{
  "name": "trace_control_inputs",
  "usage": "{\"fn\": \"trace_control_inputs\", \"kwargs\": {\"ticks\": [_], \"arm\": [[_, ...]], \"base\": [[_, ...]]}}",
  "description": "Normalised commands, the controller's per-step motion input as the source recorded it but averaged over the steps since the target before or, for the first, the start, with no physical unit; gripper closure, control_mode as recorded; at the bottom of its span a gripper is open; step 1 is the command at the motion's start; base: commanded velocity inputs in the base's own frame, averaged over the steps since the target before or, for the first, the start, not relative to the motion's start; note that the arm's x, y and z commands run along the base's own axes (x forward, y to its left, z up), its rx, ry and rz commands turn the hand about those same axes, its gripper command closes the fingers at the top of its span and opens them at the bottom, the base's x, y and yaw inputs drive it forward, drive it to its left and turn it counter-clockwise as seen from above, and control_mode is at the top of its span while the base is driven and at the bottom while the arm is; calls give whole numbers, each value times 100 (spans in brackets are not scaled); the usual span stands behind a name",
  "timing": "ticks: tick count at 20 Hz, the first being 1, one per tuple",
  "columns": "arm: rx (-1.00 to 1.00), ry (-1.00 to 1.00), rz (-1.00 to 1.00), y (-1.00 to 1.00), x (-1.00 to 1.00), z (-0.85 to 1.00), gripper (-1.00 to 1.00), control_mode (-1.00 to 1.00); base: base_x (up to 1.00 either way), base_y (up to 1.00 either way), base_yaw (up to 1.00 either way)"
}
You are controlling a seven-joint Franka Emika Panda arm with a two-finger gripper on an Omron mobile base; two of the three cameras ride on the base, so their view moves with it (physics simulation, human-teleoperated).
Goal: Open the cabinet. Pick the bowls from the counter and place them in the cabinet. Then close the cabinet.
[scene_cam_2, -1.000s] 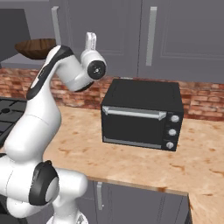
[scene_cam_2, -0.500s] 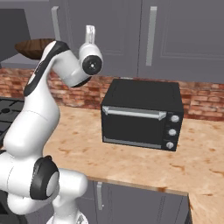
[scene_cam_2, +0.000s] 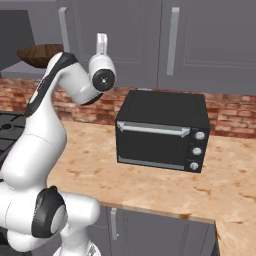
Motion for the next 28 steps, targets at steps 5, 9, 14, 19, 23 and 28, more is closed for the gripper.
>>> {"fn": "trace_control_inputs", "kwargs": {"ticks": [5,9,14,19,23,28], "arm": [[-1,1,-4,0,-48,6,-100,-100],[-5,6,-5,0,-62,15,-100,-100],[-6,10,-5,0,-73,15,-100,-100],[-11,12,-2,0,-68,20,-100,-100],[-10,3,0,5,-52,13,-100,-100],[-8,0,0,25,-31,0,-100,-100]], "base": [[0,0,0],[0,0,0],[0,0,0],[0,0,0],[0,0,0],[0,0,0]]}}
